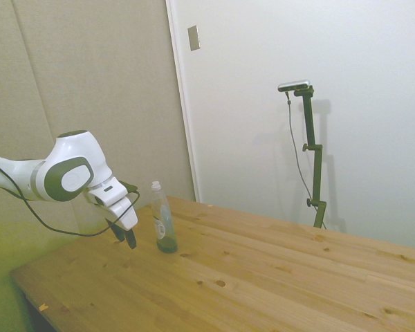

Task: Knock down the dish soap

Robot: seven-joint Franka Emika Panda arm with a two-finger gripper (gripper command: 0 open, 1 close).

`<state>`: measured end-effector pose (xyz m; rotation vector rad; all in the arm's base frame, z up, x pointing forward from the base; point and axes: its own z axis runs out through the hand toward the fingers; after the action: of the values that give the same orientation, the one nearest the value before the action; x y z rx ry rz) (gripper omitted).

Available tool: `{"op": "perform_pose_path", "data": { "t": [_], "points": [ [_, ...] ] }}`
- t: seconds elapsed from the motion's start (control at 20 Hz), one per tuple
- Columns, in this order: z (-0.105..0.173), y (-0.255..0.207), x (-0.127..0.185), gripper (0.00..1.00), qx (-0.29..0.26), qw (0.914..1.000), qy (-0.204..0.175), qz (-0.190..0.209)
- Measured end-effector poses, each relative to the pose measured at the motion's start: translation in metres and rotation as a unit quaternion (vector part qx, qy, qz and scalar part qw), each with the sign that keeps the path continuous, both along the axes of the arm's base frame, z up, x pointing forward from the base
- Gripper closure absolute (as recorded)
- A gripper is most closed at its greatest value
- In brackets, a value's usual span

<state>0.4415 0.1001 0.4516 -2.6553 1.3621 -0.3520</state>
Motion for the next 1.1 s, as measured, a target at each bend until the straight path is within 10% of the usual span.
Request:
{"op": "perform_pose_path", "data": {
  "t": [1.1],
  "points": [
    [0.01, 0.009, 0.119, 1.0, -0.007, 0.9953, -0.055, -0.08]
  ]
}}
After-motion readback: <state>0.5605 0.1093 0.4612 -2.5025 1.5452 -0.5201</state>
